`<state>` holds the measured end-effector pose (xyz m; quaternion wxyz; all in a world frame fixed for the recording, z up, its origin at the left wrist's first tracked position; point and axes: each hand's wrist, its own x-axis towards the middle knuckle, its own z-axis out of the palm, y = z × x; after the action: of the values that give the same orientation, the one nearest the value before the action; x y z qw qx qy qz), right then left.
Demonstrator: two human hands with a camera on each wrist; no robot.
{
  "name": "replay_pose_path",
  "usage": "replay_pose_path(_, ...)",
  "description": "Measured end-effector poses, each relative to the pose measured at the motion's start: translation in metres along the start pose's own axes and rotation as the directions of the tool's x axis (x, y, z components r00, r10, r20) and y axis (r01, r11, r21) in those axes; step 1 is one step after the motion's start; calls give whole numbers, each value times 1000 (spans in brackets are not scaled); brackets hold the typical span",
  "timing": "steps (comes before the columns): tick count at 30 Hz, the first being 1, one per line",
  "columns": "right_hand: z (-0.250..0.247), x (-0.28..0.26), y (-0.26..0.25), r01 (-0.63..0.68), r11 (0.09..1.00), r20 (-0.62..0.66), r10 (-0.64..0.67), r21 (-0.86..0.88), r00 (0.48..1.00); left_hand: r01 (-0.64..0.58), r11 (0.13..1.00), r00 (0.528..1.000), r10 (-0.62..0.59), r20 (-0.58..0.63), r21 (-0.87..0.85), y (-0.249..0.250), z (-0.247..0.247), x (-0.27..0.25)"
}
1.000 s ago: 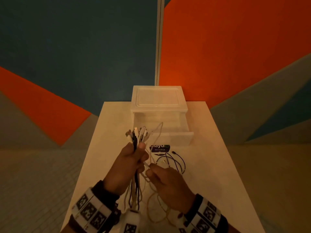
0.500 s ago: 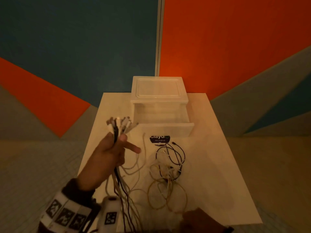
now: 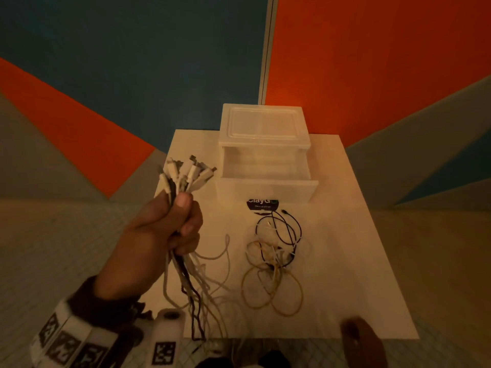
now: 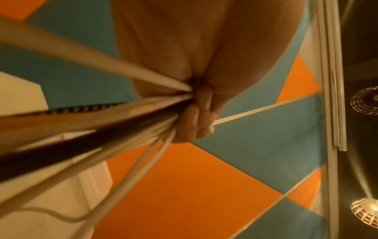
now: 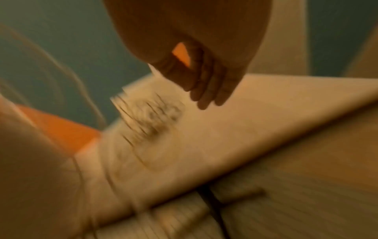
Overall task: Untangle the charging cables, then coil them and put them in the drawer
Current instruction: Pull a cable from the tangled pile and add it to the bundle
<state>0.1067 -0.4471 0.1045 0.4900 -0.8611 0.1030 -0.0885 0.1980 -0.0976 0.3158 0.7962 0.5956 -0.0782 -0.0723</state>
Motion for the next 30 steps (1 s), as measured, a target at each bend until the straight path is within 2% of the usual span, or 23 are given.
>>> replay_pose_path(1,12,-7,-28,-23,992,64,15,122,998,21,999,1000,-21,20,-27,-2,5,-2)
replay_pose_path(2,13,10,-54,-66,981,202,28,185,979,39,998,999,-38,37,-46,-5,10,-3)
replay_pose_path(3,22,23,-85,-40,971,342,-44,234,939,51,997,997,-48,52,-56,-7,15,-4)
replay_pose_path(5,44,43,-134,50,938,590,-257,344,765,60,996,996,-55,77,-64,-11,23,-5)
replay_pose_path(6,57,51,-159,87,942,686,-297,323,665,60,996,995,-54,86,-68,-11,27,-6)
replay_pose_path(7,69,53,-174,100,945,773,-312,310,553,59,996,995,-52,90,-72,-10,30,-6)
replay_pose_path(8,88,50,-185,94,956,862,-292,279,414,56,996,995,-49,90,-71,-9,31,-6)
replay_pose_path(9,109,41,-188,72,969,928,-248,237,280,53,996,995,-47,89,-65,-8,32,-5)
replay_pose_path(10,125,34,-183,62,981,965,-194,186,175,51,997,995,-46,85,-54,-7,31,-5)
replay_pose_path(11,136,25,-176,21,985,979,-175,174,100,54,998,996,-51,79,-41,-8,30,-6)
replay_pose_path(15,148,8,-138,-143,990,998,-26,17,-61,110,994,993,-109,50,-16,-20,20,-15)
replay_pose_path(16,146,10,-131,-98,995,998,-21,15,-61,129,991,991,-128,32,-28,-25,18,-18)
replay_pose_path(18,145,18,-119,-14,998,998,-60,60,-1,159,983,987,-160,2,-90,-34,16,-22)
replay_pose_path(19,144,23,-117,51,997,998,-62,62,1,171,977,985,-172,-1,-130,-38,16,-24)
replay_pose_path(21,135,36,-115,73,997,998,10,-6,-62,186,965,982,-188,7,-184,-45,16,-25)
replay_pose_path(23,116,62,-114,-1,998,994,67,-68,-84,202,956,979,-204,11,-212,-49,13,-25)
replay_pose_path(24,105,78,-114,-81,995,997,57,-60,-43,206,953,978,-208,11,-221,-51,11,-24)
replay_pose_path(25,95,96,-113,-178,984,998,11,0,60,209,951,977,-213,6,-229,-51,8,-23)
replay_pose_path(26,85,116,-111,-287,955,976,-13,77,218,212,948,976,-219,-3,-236,-52,6,-23)
replay_pose_path(27,82,136,-101,-364,918,899,18,159,438,216,946,974,-226,-13,-241,-52,4,-21)
replay_pose_path(28,80,157,-91,-373,903,768,83,211,635,217,945,973,-229,-21,-244,-52,3,-20)
replay_pose_path(29,83,181,-71,-349,920,599,179,180,780,214,945,973,-228,-30,-247,-53,3,-17)
replay_pose_path(30,91,205,-46,-323,945,419,269,62,867,209,944,973,-226,-39,-254,-54,3,-14)
